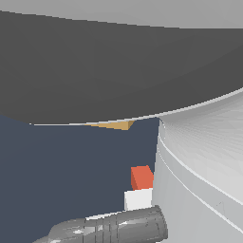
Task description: Insert the peg into the horizontal hole in a box.
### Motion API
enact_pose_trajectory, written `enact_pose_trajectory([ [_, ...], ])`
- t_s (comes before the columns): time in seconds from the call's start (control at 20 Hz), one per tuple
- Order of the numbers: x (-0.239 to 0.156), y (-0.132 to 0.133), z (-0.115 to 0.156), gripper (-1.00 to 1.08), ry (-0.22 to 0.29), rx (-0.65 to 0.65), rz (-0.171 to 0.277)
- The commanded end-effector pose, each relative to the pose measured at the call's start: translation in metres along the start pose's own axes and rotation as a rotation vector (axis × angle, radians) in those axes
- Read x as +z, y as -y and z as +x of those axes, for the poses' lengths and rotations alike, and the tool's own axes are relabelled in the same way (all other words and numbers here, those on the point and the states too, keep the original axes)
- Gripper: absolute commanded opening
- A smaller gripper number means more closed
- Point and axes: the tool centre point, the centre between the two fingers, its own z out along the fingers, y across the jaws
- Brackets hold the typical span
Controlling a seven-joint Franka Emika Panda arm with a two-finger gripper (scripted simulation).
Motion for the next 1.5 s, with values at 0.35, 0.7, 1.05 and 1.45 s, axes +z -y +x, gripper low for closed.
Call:
enact_pose_trajectory([
  [0.35, -0.003, 0.012, 0.017, -1.00, 0.000, 0.024, 0.000],
  [0.7, -0.008, 0.032, 0.043, -1.00, 0.000, 0.064, -0.001],
  [1.05, -0.014, 0.057, 0.079, -1.00, 0.000, 0.118, -0.001],
  [1.45, -0.022, 0.087, 0.130, -1.00, 0.000, 0.192, -0.001],
])
